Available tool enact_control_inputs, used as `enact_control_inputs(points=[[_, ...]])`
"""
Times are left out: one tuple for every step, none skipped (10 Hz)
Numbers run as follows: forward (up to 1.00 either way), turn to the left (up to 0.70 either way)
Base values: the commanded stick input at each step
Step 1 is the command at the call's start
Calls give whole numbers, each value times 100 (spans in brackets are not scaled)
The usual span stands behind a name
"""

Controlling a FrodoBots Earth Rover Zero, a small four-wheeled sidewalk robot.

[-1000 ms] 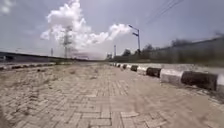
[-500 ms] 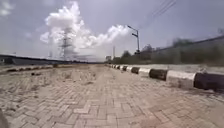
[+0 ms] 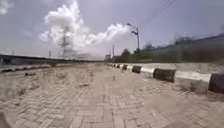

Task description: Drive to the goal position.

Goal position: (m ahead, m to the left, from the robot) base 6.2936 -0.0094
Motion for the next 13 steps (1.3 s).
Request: enact_control_inputs(points=[[100,40],[100,40],[100,38],[100,26],[100,13],[100,1],[100,0],[100,0],[100,0],[100,0],[100,0],[100,0],[100,0]])
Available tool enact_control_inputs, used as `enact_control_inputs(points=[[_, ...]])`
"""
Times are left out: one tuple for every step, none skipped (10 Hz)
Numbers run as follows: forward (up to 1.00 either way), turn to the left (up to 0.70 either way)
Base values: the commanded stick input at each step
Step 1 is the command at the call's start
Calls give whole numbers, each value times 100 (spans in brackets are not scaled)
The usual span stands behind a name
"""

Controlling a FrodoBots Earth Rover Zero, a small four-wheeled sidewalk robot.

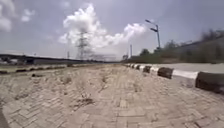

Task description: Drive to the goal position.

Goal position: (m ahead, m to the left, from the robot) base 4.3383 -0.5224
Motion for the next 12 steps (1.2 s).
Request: enact_control_inputs(points=[[100,0],[100,0],[100,0],[100,0],[100,0],[100,0],[100,0],[100,0],[100,0],[100,0],[100,0],[100,0]])
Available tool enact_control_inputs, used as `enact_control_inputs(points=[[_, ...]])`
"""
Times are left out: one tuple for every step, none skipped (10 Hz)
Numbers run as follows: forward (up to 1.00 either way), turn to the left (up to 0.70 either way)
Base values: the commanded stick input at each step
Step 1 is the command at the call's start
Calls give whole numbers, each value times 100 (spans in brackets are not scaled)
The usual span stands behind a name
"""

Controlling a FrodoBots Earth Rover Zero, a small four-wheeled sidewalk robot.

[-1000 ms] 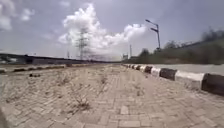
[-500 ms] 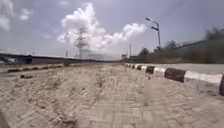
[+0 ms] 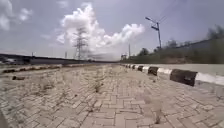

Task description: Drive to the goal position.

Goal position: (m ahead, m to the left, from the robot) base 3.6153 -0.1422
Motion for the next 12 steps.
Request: enact_control_inputs(points=[[100,0],[100,0],[100,0],[100,0],[100,0],[100,0],[100,0],[100,0],[100,0],[100,0],[100,0],[100,0]])
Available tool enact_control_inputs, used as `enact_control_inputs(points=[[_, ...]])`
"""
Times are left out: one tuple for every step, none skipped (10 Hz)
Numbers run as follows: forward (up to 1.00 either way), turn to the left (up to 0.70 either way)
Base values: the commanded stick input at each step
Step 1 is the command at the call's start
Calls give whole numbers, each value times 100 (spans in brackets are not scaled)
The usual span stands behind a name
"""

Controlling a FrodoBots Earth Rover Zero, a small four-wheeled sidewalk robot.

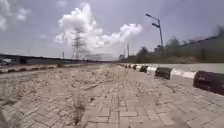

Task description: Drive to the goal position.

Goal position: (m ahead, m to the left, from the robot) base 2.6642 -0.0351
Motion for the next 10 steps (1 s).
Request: enact_control_inputs(points=[[100,0],[100,0],[100,0],[100,0],[100,0],[100,0],[100,0],[100,0],[100,0],[100,0]])
